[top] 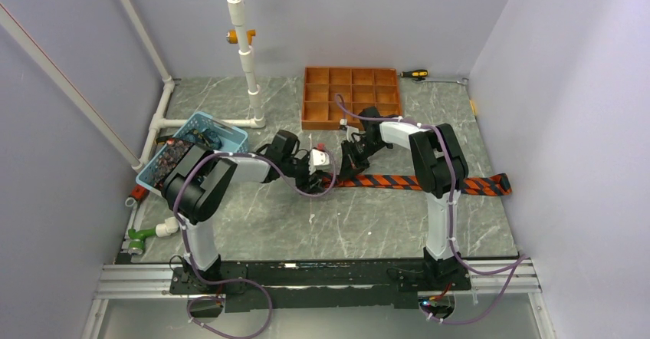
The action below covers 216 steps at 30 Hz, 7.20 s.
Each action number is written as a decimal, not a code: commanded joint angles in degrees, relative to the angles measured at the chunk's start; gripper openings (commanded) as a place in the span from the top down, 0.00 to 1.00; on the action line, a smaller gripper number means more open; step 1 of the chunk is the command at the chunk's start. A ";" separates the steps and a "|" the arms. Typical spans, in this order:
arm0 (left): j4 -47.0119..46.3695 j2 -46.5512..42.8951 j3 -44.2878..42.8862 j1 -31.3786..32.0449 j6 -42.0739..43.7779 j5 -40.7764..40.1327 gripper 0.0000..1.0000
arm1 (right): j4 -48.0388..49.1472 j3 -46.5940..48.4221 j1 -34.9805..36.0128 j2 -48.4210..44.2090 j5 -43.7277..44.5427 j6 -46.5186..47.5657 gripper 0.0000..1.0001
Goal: Roll the ties
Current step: Roll the tie at the center of the board.
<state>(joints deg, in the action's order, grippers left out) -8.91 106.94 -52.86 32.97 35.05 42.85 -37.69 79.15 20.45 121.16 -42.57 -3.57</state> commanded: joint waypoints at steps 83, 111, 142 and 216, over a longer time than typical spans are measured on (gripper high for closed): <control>-3.01 0.47 1.64 2.20 -2.05 -0.83 0.63 | -0.67 -0.51 1.75 0.47 7.29 2.28 1.00; -13.03 -2.34 1.90 0.42 -12.26 6.81 0.54 | 2.32 -5.21 1.73 1.89 14.18 4.89 1.00; -17.84 -1.23 4.37 -0.30 -13.15 5.38 0.60 | 3.86 -7.24 1.79 0.14 13.05 4.76 1.00; 14.44 8.29 -9.25 3.96 4.18 -1.63 0.48 | 2.46 -5.47 -3.18 -5.12 -4.38 0.45 1.00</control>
<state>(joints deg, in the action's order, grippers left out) 1.21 113.12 -65.01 37.10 40.91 44.12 -34.28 75.61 18.28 117.16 -49.01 -5.50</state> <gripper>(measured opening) 0.460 0.018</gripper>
